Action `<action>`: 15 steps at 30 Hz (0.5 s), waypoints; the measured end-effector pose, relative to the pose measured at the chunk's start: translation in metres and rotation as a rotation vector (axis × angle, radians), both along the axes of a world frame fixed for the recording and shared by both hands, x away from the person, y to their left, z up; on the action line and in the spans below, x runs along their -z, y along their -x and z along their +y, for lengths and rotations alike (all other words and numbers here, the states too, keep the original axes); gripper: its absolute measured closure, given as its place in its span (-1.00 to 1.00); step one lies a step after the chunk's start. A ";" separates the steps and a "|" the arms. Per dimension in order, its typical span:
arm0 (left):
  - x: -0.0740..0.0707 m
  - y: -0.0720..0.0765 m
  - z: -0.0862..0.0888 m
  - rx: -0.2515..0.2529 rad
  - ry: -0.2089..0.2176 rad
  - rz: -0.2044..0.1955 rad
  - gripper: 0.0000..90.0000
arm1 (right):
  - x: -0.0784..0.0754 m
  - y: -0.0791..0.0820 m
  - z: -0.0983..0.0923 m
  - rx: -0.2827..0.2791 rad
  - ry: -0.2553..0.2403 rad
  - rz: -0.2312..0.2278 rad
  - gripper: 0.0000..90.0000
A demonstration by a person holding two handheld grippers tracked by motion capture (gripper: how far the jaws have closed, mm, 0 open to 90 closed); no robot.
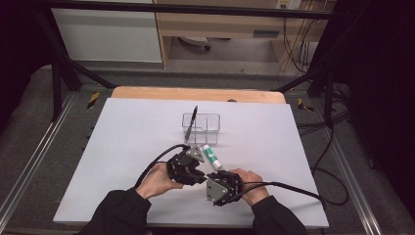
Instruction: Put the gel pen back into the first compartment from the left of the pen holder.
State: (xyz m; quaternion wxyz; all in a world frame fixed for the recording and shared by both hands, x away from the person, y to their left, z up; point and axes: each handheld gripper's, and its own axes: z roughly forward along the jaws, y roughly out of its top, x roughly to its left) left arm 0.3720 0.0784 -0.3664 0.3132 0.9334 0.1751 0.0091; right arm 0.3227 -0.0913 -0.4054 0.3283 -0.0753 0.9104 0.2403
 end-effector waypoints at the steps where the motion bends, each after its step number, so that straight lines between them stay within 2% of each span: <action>1: -0.001 0.000 0.001 -0.002 0.000 -0.016 0.63 | 0.000 0.000 0.000 0.002 0.005 -0.002 0.75; 5: -0.003 0.000 0.012 -0.020 0.005 -0.054 0.34 | 0.000 -0.002 -0.002 0.027 0.004 0.011 0.75; 10: -0.004 0.001 0.031 -0.063 0.034 -0.109 0.00 | -0.003 -0.005 -0.006 0.064 -0.003 0.024 0.75; 15: -0.001 0.003 0.052 -0.111 0.061 -0.127 -0.22 | -0.004 -0.008 -0.009 0.109 -0.011 0.043 0.75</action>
